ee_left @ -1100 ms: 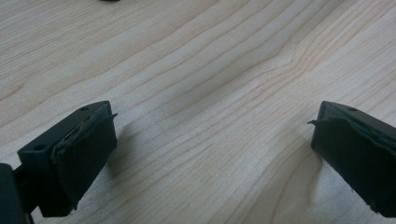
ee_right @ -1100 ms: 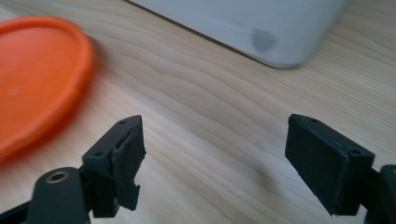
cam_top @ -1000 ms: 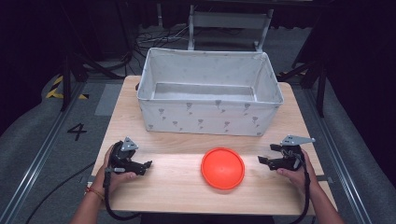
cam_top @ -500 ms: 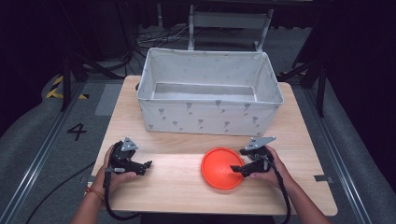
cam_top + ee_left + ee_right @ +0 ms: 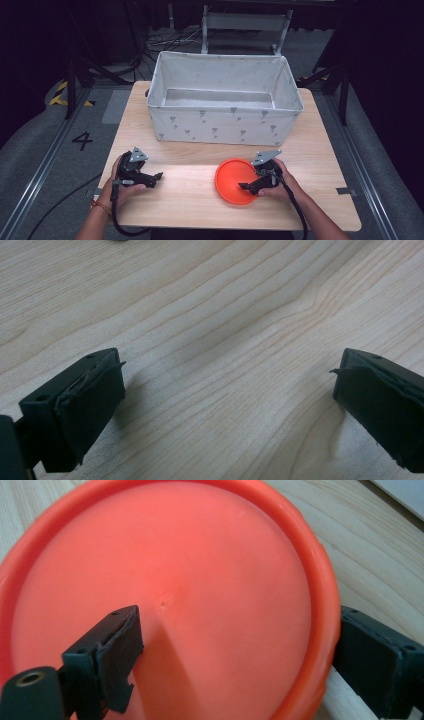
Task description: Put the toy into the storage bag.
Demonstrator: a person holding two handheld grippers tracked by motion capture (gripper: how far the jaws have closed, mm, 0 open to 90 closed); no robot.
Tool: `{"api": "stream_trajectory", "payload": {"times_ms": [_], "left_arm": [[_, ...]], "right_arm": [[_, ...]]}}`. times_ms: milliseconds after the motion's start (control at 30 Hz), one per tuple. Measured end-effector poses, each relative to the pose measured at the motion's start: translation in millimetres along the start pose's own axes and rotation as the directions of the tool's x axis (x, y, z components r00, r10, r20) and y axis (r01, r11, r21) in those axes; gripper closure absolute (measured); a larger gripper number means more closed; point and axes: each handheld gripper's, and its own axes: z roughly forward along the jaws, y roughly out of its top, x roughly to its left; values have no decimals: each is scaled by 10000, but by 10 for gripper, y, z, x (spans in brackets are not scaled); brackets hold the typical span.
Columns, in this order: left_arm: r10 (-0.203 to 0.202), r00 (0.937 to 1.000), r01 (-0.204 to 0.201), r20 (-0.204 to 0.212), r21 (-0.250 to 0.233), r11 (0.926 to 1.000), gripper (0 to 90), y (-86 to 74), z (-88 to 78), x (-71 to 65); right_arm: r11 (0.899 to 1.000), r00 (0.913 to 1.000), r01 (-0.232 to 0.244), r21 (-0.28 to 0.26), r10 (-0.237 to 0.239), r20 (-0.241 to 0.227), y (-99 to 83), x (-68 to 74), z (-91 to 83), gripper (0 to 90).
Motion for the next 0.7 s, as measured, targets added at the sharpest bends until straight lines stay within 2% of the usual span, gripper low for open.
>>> {"api": "stream_trajectory", "payload": {"times_ms": [100, 233, 300, 367, 467, 500, 567, 633, 700], "left_arm": [[1, 10000, -1, -3, -9, 10000, 5, -1, 1, 0], [-1, 10000, 1, 0, -4, 10000, 5, -1, 0, 0], [4, 10000, -4, -1, -1, 10000, 5, 0, 0, 0], [-37, 10000, 37, 27, 14, 10000, 5, 0, 0, -3], [-40, 10000, 39, 49, 32, 10000, 2, 3, 5, -2], [-40, 10000, 39, 49, 32, 10000, 2, 3, 5, -2], [-41, 10000, 41, 50, 33, 10000, 2, 3, 5, -2], [-44, 10000, 44, 43, 33, 10000, 2, 3, 4, -3], [-37, 10000, 37, 46, 33, 10000, 2, 4, 4, -2]], "right_arm": [[9999, 9999, -97, 117, 95, 88, 27, 16, 10, 140], [9990, 9983, -458, -15, 458, 373, 42, -5, -13, 278], [9982, 9974, -593, -105, 597, 410, 40, -35, -33, 376], [9968, 9967, -770, -192, 774, 255, 28, -89, -61, 482], [9931, 9939, -1100, -399, 1101, -11, 2, -143, -83, 562], [9931, 9939, -1100, -399, 1101, -11, 2, -143, -83, 562], [9927, 9942, -1072, -559, 1072, -41, 3, -152, -128, 626], [9906, 9939, -1093, -828, 1075, -259, 7, -175, -199, 693], [9909, 9941, -1023, -876, 988, -438, 11, -181, -259, 725]]}}
